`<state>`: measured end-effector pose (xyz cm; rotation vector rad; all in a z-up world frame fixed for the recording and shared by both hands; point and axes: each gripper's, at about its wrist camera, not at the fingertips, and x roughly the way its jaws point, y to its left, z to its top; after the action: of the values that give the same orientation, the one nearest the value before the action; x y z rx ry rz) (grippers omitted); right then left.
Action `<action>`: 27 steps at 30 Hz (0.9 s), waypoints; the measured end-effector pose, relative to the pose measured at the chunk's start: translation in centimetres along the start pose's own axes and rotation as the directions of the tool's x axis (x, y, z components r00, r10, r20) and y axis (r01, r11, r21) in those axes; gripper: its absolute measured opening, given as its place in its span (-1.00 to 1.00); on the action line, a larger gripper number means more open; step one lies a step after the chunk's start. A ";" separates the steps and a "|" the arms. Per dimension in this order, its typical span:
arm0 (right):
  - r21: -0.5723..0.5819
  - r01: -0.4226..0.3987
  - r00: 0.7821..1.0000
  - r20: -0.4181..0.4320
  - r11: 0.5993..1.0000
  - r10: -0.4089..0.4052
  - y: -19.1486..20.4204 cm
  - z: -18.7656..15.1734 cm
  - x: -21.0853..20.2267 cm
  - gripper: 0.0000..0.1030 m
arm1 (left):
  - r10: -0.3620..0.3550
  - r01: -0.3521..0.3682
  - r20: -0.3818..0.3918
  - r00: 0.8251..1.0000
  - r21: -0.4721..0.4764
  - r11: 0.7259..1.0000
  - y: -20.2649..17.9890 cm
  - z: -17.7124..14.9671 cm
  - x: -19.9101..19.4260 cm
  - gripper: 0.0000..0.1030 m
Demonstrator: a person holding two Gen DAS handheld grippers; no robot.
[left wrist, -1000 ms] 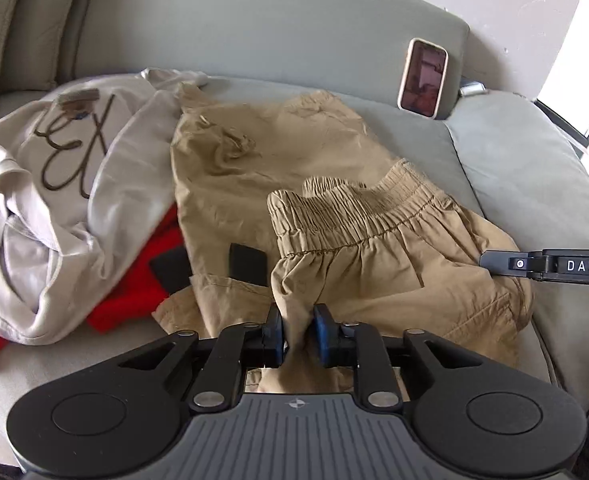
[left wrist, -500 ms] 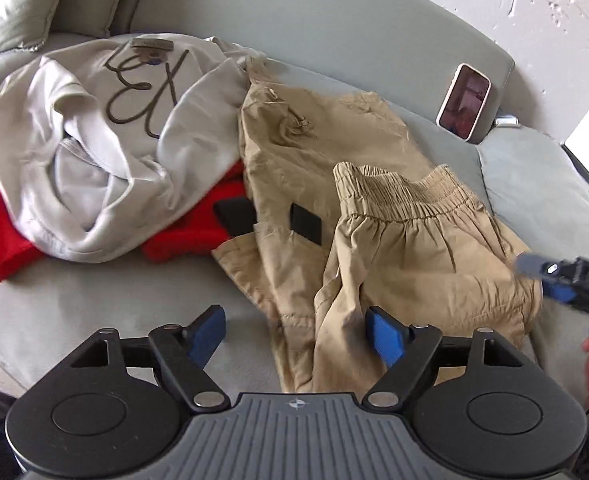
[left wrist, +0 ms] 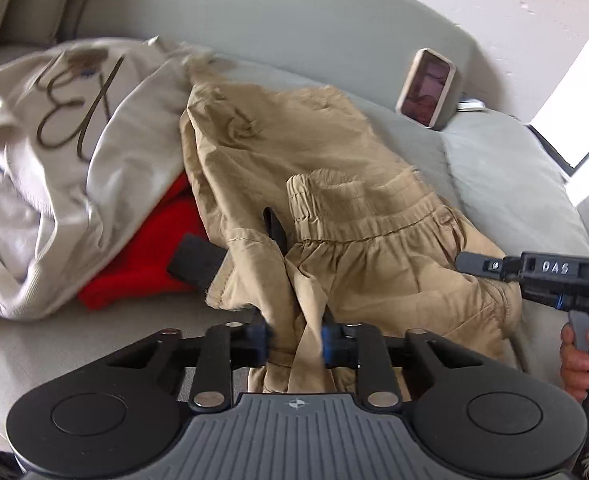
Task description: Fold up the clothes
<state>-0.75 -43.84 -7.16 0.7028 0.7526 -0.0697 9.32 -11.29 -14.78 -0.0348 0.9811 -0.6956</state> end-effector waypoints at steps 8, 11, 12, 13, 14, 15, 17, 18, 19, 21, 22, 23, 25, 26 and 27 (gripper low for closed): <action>0.147 0.033 0.997 -0.072 0.989 -0.022 0.5 -4.7 -6.9 -0.83 | -0.074 0.075 -0.100 0.992 0.008 0.997 1.6 -0.8 -1.7 -0.59; 0.187 0.054 0.991 -0.132 0.981 -0.029 0.5 -6.4 -6.5 -0.29 | -0.038 0.041 -0.118 0.992 0.028 0.999 1.8 -1.4 -2.0 -0.35; 0.203 0.084 0.989 -0.138 0.976 -0.057 0.6 -6.6 -6.4 -0.04 | -0.001 0.007 -0.106 0.994 0.060 0.998 1.3 -1.8 -2.2 -0.27; 0.203 0.090 0.990 -0.129 0.975 -0.064 0.8 -6.9 -6.7 0.01 | 0.036 -0.028 -0.092 0.995 0.092 0.995 0.7 -2.2 -2.4 -0.18; 0.196 0.085 0.992 -0.112 0.977 -0.064 1.0 -7.1 -7.3 0.01 | 0.068 -0.061 -0.064 0.996 0.111 0.992 0.3 -2.6 -3.1 -0.17; 0.185 0.082 0.994 -0.089 0.979 -0.067 1.1 -7.3 -8.1 0.09 | 0.099 -0.095 -0.032 0.995 0.127 0.987 -0.2 -3.0 -4.0 -0.13; 0.166 0.083 0.996 -0.035 0.983 -0.078 0.9 -7.9 -10.2 0.19 | 0.151 -0.155 0.037 0.988 0.132 0.979 -0.9 -3.8 -5.8 -0.09; 0.164 0.085 0.996 -0.003 0.983 -0.086 0.5 -8.4 -11.3 0.19 | 0.172 -0.180 0.073 0.982 0.117 0.977 -1.1 -4.3 -6.8 -0.09; 0.167 0.084 0.996 0.029 0.982 -0.090 0.1 -8.9 -12.4 0.19 | 0.183 -0.196 0.115 0.976 0.113 0.974 -1.4 -4.8 -7.7 -0.15; 0.176 0.068 0.992 0.094 0.982 -0.085 -0.9 -9.9 -14.2 0.08 | 0.167 -0.194 0.187 0.968 0.136 0.971 -2.0 -5.2 -8.8 -0.39; 0.165 0.051 0.992 0.107 0.985 -0.070 -1.3 -10.2 -14.5 -0.42 | 0.123 -0.159 0.201 0.972 0.172 0.972 -2.7 -5.5 -9.1 -0.61; 0.148 0.034 0.992 0.111 0.988 -0.051 -1.6 -10.4 -14.6 -0.72 | 0.071 -0.115 0.203 0.977 0.214 0.970 -3.6 -5.6 -9.2 -0.66; 0.141 0.014 0.996 0.085 0.990 -0.026 -2.0 -10.5 -13.8 -0.92 | 0.068 -0.106 0.178 0.982 0.212 0.972 -3.7 -5.3 -8.1 -0.70; 0.140 0.004 0.998 0.068 0.990 -0.014 -2.3 -10.5 -13.4 -0.93 | 0.071 -0.105 0.164 0.984 0.207 0.973 -3.6 -5.1 -7.5 -0.70; 0.140 -0.008 0.998 0.059 0.990 -0.001 -2.4 -10.4 -12.9 -0.93 | 0.074 -0.104 0.150 0.986 0.203 0.974 -3.6 -4.9 -6.9 -0.70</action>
<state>-17.29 -41.73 -5.45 0.8323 0.6945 -0.1405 1.16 -8.92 -11.28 0.1428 0.7647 -0.7012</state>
